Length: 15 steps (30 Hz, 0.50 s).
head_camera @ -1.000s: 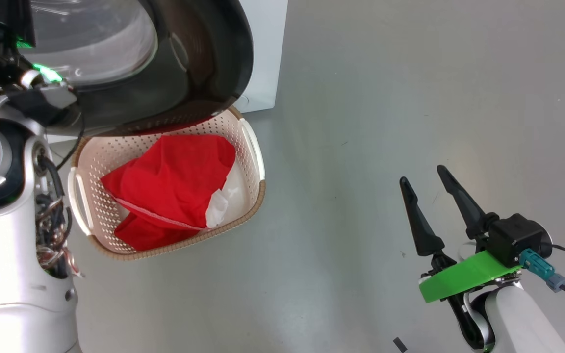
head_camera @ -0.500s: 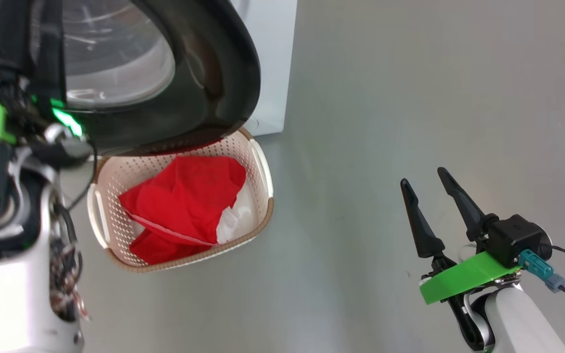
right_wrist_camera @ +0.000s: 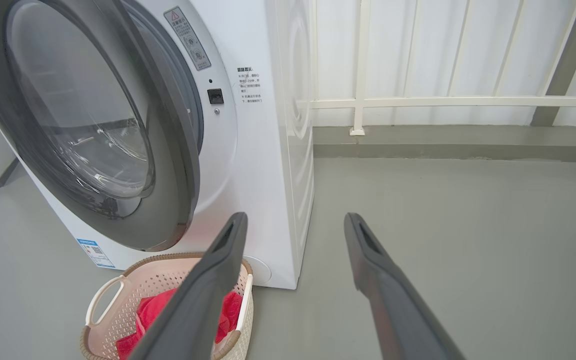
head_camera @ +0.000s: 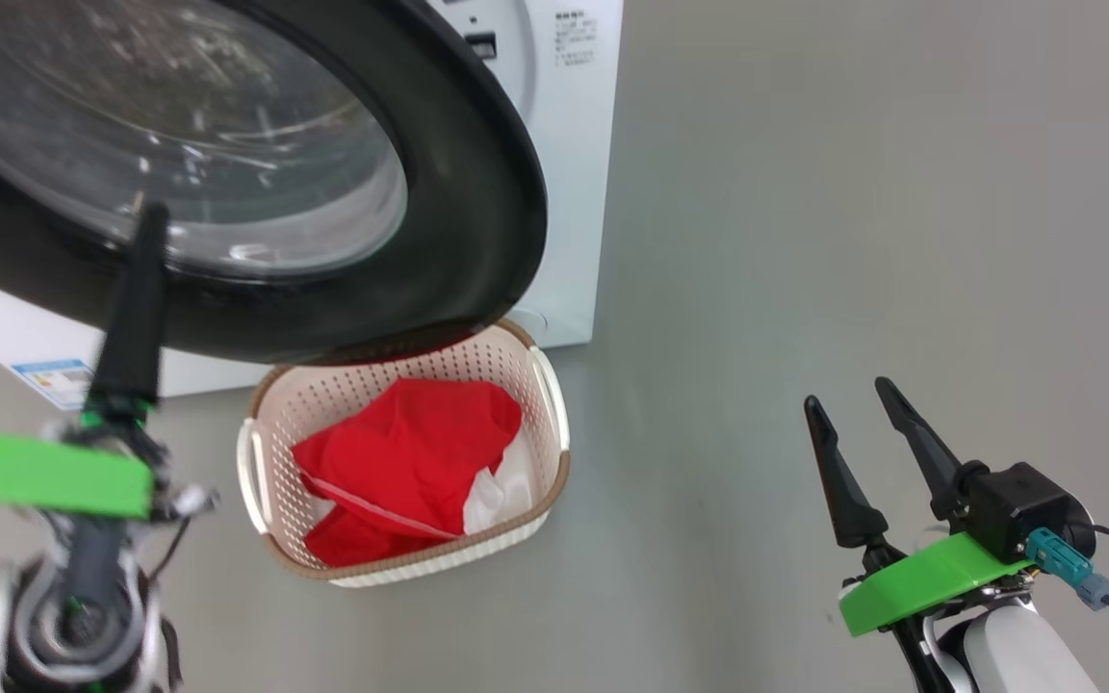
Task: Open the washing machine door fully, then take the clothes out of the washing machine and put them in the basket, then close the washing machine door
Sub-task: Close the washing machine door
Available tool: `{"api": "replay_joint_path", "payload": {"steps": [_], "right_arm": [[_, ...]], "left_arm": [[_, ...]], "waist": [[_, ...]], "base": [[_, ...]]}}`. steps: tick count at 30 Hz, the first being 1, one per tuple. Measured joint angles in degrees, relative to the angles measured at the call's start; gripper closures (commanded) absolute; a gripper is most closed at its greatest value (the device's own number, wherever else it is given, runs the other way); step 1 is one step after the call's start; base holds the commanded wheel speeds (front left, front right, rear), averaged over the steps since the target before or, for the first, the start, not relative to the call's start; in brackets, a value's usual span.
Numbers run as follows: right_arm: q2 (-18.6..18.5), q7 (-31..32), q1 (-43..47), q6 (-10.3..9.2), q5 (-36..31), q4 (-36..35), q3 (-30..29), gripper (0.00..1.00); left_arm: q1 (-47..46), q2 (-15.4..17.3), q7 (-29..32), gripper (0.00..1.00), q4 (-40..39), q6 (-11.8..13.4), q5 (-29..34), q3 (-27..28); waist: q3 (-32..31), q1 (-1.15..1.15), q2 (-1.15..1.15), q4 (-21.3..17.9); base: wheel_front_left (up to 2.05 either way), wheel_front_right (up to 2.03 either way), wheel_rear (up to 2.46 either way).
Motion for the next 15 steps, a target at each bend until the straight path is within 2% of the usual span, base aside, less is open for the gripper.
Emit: {"api": "replay_joint_path", "payload": {"steps": [8,15], "right_arm": [[0.02,0.00,1.47,0.00,-0.10,0.01,-0.81,0.00],[0.07,0.00,3.72,0.00,-0.49,0.12,-1.30,0.00]], "left_arm": [[7.89,5.21,-9.81,0.00,0.07,-1.19,22.02,-5.69],[14.97,8.98,-17.10,0.00,2.86,-0.80,36.10,-8.60]], "waist": [[-4.21,0.00,0.00,1.25],[-7.58,0.00,0.00,1.80]], "base": [[0.00,0.00,0.00],[0.00,0.00,0.00]]}}
